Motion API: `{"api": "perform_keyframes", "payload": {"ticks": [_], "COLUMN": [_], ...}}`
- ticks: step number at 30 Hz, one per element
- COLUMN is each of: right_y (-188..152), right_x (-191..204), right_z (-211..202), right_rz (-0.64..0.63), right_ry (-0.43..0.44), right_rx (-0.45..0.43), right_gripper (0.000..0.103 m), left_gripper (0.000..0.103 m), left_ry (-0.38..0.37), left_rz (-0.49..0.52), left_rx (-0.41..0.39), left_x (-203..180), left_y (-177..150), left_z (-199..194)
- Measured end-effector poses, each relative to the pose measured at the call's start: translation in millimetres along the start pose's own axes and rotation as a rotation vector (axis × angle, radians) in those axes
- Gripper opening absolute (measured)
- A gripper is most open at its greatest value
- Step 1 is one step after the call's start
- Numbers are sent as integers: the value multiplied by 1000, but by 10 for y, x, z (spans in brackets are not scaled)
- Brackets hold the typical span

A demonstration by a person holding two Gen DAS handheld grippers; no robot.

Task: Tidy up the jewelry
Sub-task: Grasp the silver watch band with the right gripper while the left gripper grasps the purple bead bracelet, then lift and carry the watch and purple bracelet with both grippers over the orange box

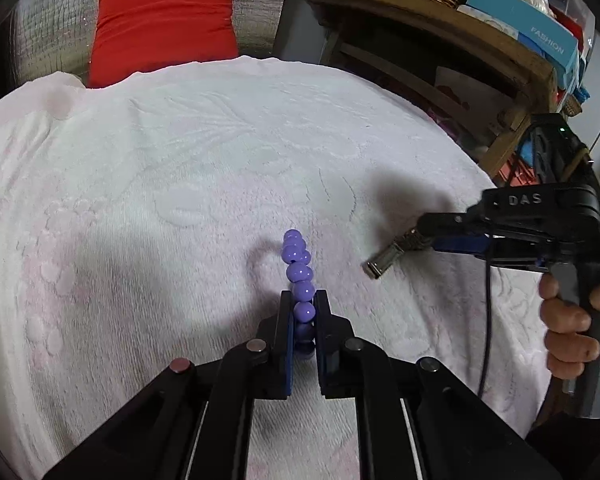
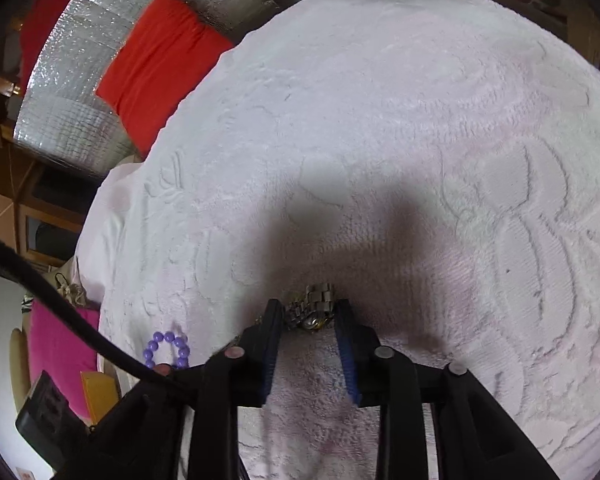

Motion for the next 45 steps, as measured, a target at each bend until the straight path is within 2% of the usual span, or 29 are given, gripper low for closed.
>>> {"api": "perform_keyframes", "payload": {"ticks": [8, 13, 18, 25, 33, 38, 45], "right_y": [-35, -4, -12, -47, -321, -532, -816], "right_x": [126, 169, 291, 610, 1088, 1347, 1652], "right_z": [96, 180, 151, -123, -419, -581, -751], "right_rz": [-9, -53, -89, -139, -246, -300, -373], "right_ry": [-42, -102, -86, 70, 218, 294, 375], "right_rx": [-43, -94, -127, -194, -261, -287, -307], "right_gripper": [34, 17, 14, 14, 14, 14, 14], "left_gripper": [9, 9, 9, 9, 9, 9, 9], "left_ry": [24, 40, 50, 98, 164, 238, 400], "left_rz": [-8, -13, -25, -39, -90, -106, -150], "left_rx": [-30, -32, -60, -116, -215, -288, -368], "left_x": [134, 220, 307, 401, 525, 601, 860], "left_y": [1, -59, -53, -26, -62, -48, -101], "left_z": [-229, -339, -485, -757, -1226, -1571, -2023]}}
Point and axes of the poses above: each gripper's, at about its wrist camera, not at the fingertips, and z roughly the way its jaws point, x to its left, y to its top, the point moved 4 cm from there along z, roughly the way its jaws point, and after that the axes turned 8 degrees about -x, right-handed, at the moved point
